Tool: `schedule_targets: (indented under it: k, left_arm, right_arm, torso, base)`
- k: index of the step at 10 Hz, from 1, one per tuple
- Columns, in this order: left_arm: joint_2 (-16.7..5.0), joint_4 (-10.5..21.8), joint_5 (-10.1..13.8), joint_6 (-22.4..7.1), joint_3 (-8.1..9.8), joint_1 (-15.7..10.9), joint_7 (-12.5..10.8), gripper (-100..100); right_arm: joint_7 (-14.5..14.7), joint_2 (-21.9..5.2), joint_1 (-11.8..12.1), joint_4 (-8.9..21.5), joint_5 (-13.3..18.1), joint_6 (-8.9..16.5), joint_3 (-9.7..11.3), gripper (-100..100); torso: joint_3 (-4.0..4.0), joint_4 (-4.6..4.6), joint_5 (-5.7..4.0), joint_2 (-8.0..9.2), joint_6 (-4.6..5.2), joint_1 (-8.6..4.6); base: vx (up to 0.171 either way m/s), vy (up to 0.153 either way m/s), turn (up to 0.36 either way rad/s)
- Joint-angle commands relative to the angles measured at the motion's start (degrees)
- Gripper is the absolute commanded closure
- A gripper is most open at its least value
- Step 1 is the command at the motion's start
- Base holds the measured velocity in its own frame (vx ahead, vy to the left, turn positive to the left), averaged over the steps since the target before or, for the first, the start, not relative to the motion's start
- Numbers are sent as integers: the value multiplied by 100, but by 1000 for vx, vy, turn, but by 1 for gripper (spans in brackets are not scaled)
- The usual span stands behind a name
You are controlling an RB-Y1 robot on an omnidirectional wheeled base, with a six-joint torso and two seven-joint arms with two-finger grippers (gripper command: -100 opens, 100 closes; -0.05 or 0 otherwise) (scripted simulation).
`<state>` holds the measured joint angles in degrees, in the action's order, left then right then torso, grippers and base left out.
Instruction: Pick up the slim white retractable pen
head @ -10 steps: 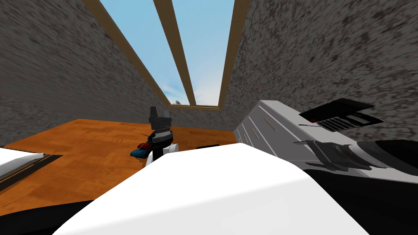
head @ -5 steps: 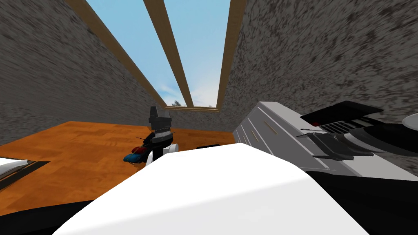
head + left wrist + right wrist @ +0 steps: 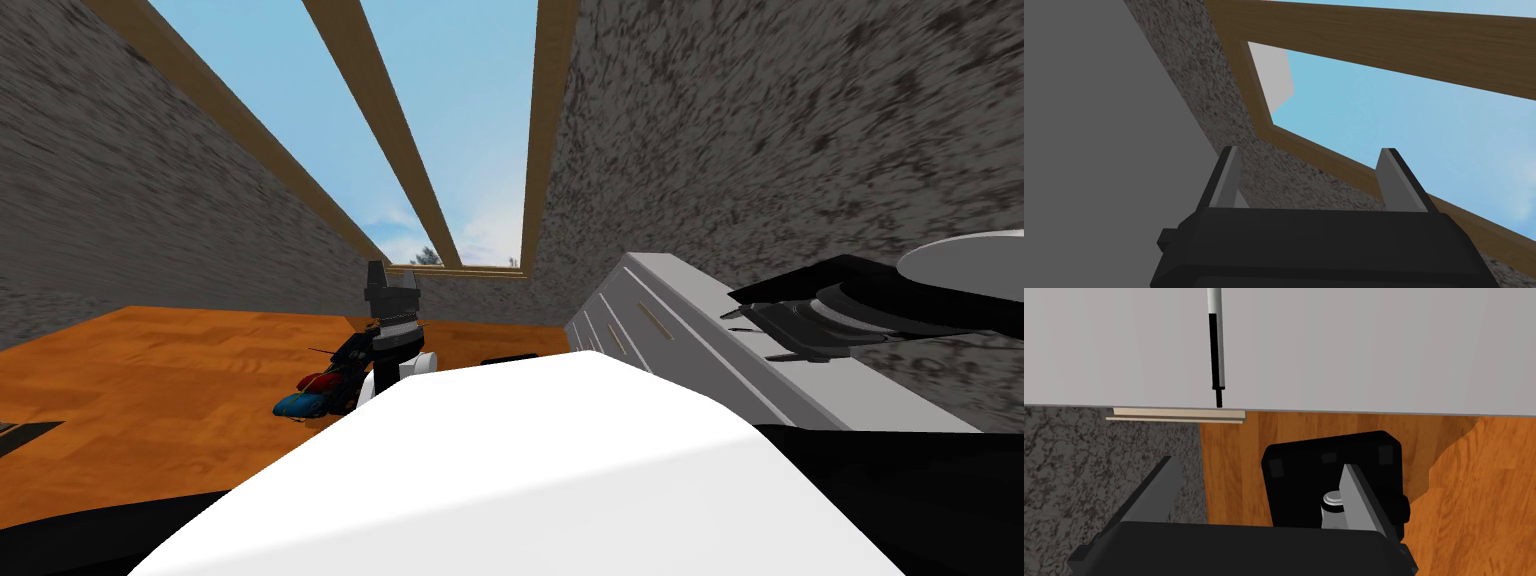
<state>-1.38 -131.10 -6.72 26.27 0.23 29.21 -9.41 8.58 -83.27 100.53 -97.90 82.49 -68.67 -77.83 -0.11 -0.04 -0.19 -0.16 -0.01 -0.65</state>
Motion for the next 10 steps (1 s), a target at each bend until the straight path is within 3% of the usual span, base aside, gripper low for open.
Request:
schedule_targets:
  k: [1, 2, 3, 4, 5, 8, 9, 10]
  left_arm:
    - [0, 0, 0, 0, 0, 0, 0, 0]
    - [0, 0, 0, 0, 0, 0, 0, 0]
    - [0, 0, 0, 0, 0, 0, 0, 0]
    - [1, 0, 0, 0, -1, -1, 0, 0]
    - [1, 0, 0, 0, -1, -1, 0, 0]
    - [1, 0, 0, 0, -2, -1, 0, 0]
    - [1, 0, 0, 0, -2, -1, 0, 0]
    - [1, 0, 0, 0, -2, -1, 0, 0]
  right_arm:
    - [8, -212, 62, 97, 104, 5, -71, -100]
    - [-1, -316, 99, 117, 160, 16, -89, -100]
    - [10, -254, 74, 110, 119, -1, -79, -100]
    - [4, -263, 77, 109, 127, 5, -81, 0]
    - [-20, -297, 62, 118, 163, 172, 109, -100]
    - [-57, -349, 39, 131, 218, 424, 395, -100]
    - [-59, -347, 45, 127, 209, 371, 343, -100]
    - [-60, -350, 44, 128, 210, 394, 357, 100]
  torso:
    - [0, 0, 0, 0, 0, 0]
    - [4, 2, 2, 7, 0, 7]
    - [6, 3, 2, 9, 1, 9]
    - [12, 5, 6, 20, 1, 31]
    - [18, 8, 12, 30, 2, 48]
    - [21, 9, 14, 34, 2, 58]
    - [21, 9, 15, 34, 2, 59]
    - [22, 10, 16, 36, 2, 60]
  base:
    - [54, -117, -39]
    - [62, -120, -40]
    - [30, -55, 3]
    - [6, -10, 4]
    - [10, -6, 16]
    - [11, -2, 14]
    - [0, 0, 0]
    - [0, 0, 0]
